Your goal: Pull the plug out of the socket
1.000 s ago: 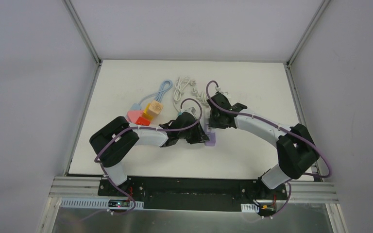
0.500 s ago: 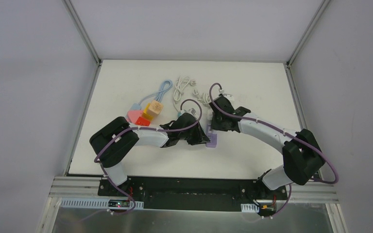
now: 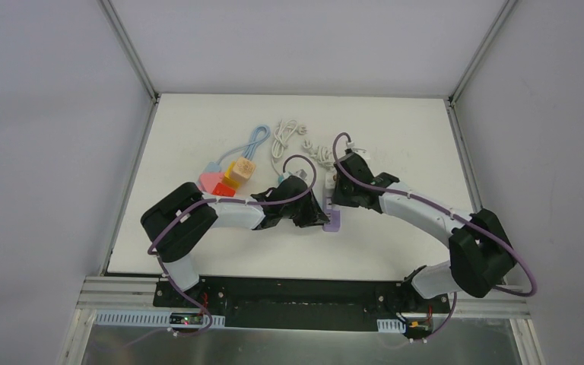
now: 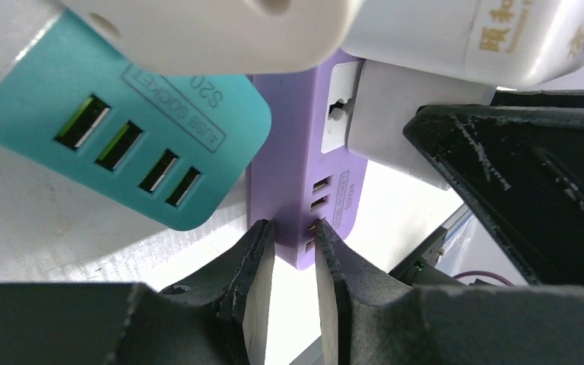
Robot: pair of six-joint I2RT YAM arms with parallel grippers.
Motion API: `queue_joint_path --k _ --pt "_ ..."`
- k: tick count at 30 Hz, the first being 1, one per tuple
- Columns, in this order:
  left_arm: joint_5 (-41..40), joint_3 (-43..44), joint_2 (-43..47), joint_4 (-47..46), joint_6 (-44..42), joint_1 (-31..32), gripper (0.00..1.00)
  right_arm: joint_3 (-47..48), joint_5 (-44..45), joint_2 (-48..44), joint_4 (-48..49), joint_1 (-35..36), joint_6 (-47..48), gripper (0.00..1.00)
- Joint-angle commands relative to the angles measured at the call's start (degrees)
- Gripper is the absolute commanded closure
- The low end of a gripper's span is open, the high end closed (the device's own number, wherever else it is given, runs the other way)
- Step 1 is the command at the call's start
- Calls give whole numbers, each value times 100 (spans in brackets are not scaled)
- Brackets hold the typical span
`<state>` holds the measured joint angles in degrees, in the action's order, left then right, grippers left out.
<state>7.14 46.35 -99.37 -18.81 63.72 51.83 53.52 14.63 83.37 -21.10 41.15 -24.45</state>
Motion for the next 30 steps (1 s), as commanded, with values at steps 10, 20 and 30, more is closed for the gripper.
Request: queue_joint_path --k 10,20,30 --pt "-108 102 -330 399 -220 44 60 325 44 66 -37 124 -112 53" --pt "38 149 -355 171 -164 24 54 283 -25 112 -398 74 -143 57" --pt "258 16 -432 -618 -17 -26 41 611 57 266 -564 216 -125 100"
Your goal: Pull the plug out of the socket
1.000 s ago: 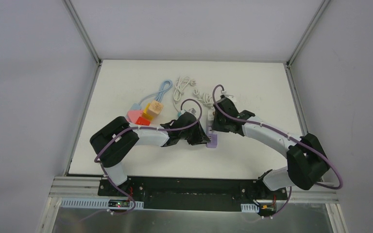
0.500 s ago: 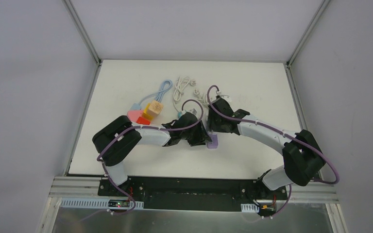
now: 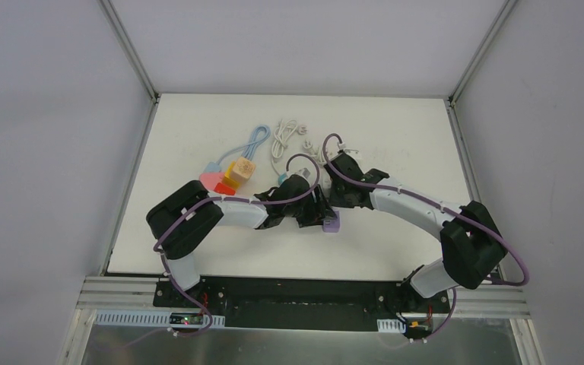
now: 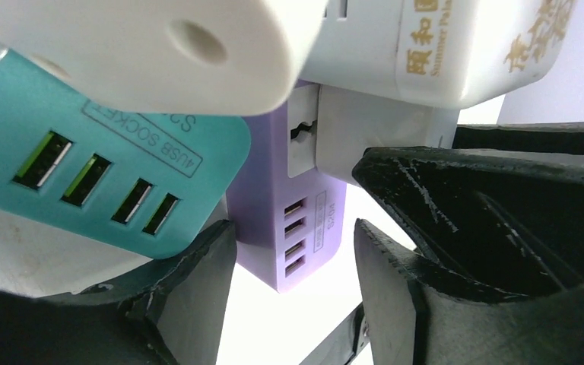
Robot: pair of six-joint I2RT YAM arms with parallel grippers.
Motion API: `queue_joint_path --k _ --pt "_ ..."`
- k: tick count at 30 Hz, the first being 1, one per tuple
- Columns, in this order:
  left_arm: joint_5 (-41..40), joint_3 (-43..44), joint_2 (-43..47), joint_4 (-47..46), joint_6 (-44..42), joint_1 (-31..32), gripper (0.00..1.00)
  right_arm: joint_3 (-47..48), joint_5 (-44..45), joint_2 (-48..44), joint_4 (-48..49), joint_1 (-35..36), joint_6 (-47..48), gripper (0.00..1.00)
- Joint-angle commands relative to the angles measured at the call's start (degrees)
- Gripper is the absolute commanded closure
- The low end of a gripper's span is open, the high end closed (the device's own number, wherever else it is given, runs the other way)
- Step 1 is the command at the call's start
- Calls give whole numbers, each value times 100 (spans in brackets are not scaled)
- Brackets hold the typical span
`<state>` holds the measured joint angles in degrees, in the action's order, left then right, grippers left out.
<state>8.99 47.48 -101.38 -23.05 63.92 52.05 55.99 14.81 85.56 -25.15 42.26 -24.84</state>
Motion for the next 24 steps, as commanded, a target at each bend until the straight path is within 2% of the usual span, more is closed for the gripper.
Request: queue_joint_path --k 1,5,9,14,17,24 --pt "106 -75 -263 -197 -37 -49 44 415 33 42 -208 95 -91 100" --pt "96 50 -381 378 -28 -48 60 471 -463 -218 -86 -88 -136 100" --pt "39 102 -474 881 52 -46 69 356 -624 -230 169 -74 -99 100" --pt "-50 224 -531 1253 85 -47 73 117 498 -53 261 330 381 100" --pt "-99 226 -515 1372 107 -46 76 168 757 -117 161 312 530 100" --pt "-148 193 -498 1417 173 -46 78 -180 -896 -721 944 -254 243 100"
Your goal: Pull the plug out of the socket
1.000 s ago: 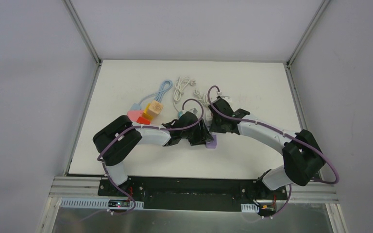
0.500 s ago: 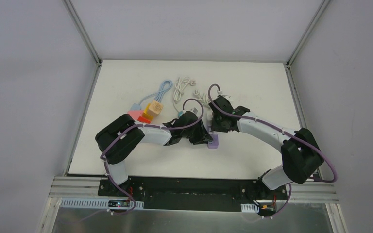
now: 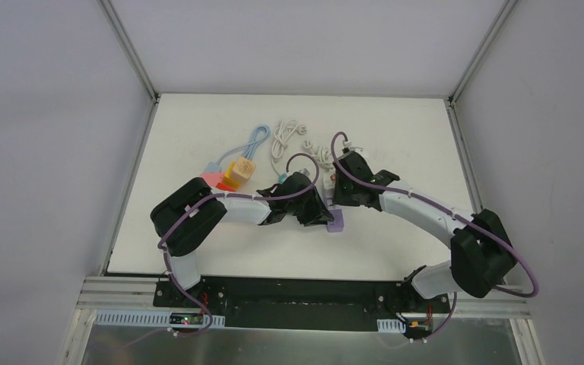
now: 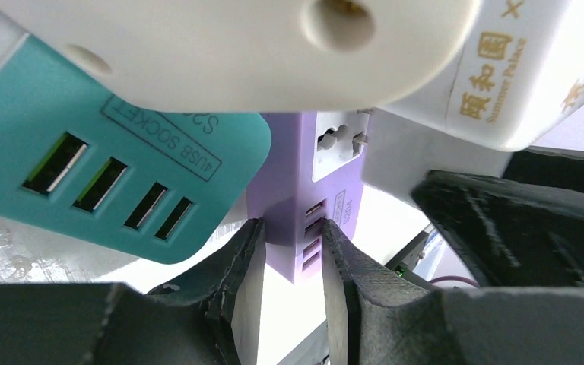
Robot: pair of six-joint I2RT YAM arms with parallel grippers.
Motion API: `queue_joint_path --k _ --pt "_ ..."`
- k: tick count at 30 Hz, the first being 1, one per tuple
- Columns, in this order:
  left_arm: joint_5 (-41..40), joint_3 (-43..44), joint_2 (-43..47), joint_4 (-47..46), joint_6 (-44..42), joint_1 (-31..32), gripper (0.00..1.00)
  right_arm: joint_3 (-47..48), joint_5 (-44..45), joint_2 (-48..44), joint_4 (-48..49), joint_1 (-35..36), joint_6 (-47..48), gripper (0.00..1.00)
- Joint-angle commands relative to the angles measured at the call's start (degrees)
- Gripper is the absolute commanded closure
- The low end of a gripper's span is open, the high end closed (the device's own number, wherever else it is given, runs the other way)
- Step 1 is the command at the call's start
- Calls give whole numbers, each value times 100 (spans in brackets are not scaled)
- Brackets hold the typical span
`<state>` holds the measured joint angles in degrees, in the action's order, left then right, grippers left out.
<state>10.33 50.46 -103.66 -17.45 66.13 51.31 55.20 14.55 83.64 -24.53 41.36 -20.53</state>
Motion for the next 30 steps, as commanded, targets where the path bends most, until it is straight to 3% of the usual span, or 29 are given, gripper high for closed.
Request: queue_joint_path --k 1,7,14,20,26,30 --pt "-284 -108 -269 858 -47 28 78 -154 -922 -513 950 -140 -231 100" --pt "-278 -106 -260 867 -47 28 78 -60 -217 -206 544 43 -99 100" --pt "-217 -154 -101 667 -172 6 75 -50 -152 -1059 228 -416 40 100" --pt "41 7 271 434 -559 1 57 -163 -302 -1730 82 -1385 -66 100" --pt "145 60 814 418 -895 -3 35 -338 -554 -1713 287 -2545 -520 100" --pt "-80 -98 1320 600 -1136 2 30 -663 -1471 -1425 937 -3274 -849 100"
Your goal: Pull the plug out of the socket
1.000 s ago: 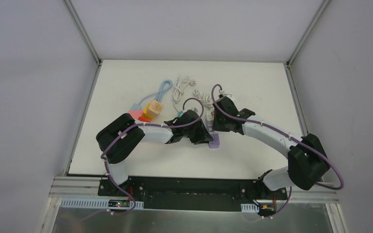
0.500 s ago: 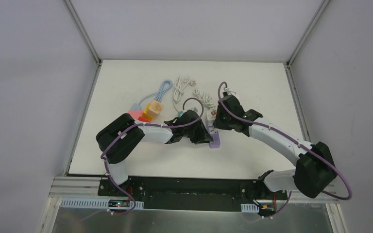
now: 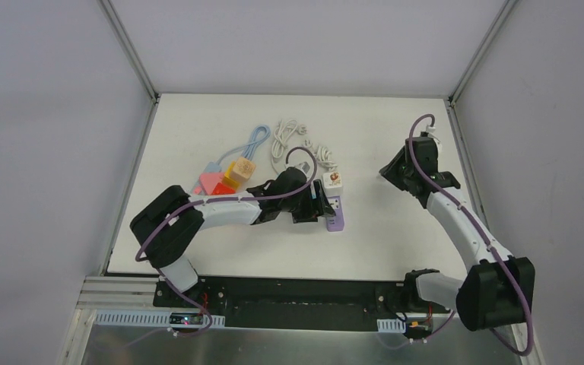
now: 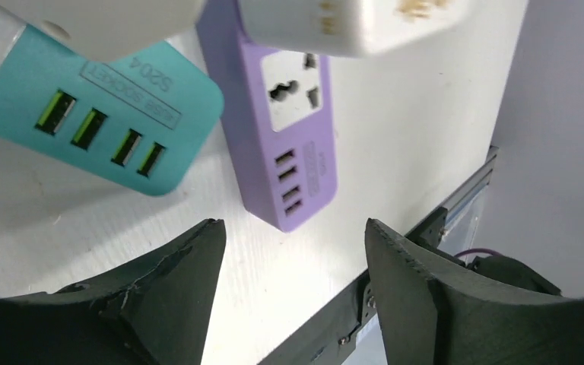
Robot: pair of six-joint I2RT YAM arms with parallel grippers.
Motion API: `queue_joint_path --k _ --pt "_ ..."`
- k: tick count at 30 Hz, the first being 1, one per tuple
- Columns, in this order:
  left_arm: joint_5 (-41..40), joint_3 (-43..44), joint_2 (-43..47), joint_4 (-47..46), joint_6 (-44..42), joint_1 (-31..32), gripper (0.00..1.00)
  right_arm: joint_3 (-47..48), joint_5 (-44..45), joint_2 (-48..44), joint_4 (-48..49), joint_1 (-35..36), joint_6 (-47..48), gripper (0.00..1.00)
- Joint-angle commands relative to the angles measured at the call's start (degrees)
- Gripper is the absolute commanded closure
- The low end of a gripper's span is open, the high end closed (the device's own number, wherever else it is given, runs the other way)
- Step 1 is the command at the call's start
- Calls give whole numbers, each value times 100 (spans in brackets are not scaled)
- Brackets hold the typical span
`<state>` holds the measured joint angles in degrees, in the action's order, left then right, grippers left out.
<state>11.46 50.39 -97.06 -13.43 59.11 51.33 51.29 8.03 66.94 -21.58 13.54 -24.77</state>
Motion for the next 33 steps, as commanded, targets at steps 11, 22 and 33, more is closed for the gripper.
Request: queue_joint_path --k 11,22,33 --pt "-1873 -418 2168 1258 -1332 -14 26 -988 -3010 1603 2656 -1787 -1011 85" --pt "-2676 -500 2769 1666 -1615 -35 17 -1199 -2199 1625 2263 -1908 -858 20" --pt "-3088 -480 3072 1883 -1827 -71 1 -521 -685 352 878 -966 -274 7"
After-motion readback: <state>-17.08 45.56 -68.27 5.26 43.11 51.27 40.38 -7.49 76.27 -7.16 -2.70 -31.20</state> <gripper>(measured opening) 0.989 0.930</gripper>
